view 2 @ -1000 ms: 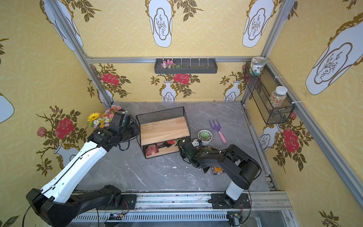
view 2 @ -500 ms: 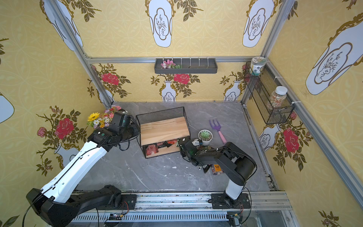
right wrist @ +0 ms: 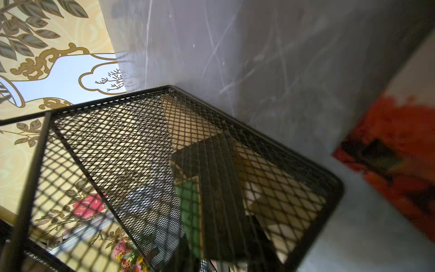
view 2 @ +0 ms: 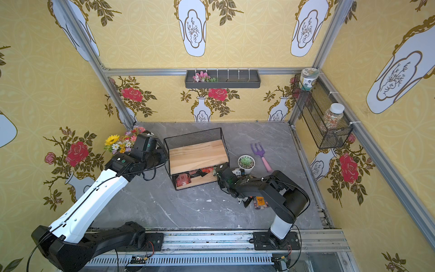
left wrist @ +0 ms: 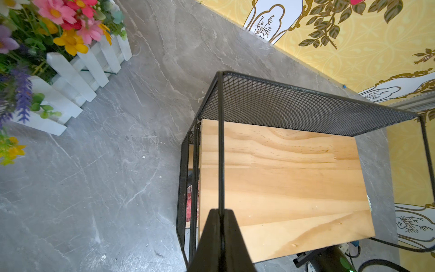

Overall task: Remove the tea bags from the shelf
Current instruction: Pick up the tea bag from the shelf.

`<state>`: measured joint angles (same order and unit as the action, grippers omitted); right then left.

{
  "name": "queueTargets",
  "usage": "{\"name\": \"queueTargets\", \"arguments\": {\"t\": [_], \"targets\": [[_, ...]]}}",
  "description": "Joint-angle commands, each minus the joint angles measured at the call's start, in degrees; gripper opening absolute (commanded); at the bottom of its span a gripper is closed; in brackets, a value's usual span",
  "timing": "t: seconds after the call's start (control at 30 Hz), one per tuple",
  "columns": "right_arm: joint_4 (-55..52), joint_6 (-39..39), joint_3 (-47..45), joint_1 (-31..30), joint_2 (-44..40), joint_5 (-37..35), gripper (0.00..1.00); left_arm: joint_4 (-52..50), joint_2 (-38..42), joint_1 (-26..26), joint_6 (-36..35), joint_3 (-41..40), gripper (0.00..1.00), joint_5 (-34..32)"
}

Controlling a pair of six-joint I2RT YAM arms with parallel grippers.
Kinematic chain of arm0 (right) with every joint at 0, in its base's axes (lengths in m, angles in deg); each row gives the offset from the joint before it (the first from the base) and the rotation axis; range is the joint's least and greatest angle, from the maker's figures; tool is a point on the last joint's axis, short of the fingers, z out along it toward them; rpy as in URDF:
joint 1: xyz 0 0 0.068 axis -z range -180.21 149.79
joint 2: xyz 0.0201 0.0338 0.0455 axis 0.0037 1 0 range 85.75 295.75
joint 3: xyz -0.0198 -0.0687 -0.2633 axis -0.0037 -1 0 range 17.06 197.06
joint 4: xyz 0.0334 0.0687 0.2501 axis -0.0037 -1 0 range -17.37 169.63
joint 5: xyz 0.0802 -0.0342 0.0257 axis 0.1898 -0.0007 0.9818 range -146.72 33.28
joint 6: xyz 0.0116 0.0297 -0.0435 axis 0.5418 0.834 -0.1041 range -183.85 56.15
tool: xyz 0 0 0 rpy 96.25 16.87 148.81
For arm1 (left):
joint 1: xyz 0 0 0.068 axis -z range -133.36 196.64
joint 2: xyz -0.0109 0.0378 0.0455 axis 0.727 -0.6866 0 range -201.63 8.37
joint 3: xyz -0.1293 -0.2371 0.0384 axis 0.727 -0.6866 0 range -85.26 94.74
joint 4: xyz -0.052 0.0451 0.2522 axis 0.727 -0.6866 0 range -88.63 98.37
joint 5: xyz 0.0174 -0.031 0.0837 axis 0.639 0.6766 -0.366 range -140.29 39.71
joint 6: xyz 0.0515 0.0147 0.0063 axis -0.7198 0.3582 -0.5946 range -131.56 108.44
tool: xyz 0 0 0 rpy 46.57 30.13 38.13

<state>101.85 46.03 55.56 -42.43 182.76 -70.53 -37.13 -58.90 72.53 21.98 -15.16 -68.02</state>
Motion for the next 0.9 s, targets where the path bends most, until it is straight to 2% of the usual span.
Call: {"name": "queueTargets", "arguments": {"t": [0.0,0.33,0.63,0.87], "targets": [[-6.2,1.6,-0.6,0.8,0.0,-1.7,0.27,3.7,0.4,-0.2,-1.0,0.6,0.0,-3.5],[-6.7,-1.3,1.4,0.4,-1.5,-0.8,0.0,3.8,0.3,-0.1,-0.9,0.5,0.0,-3.5],[-12.4,-4.4,1.5,-0.8,-8.4,0.1,0.0,4.6,0.0,-0.2,-0.4,-0.1,0.0,-3.2],[-16.3,-9.4,0.0,-1.7,-14.1,7.5,0.0,4.9,-0.4,-0.2,-0.5,0.2,0.0,-3.2]]}}
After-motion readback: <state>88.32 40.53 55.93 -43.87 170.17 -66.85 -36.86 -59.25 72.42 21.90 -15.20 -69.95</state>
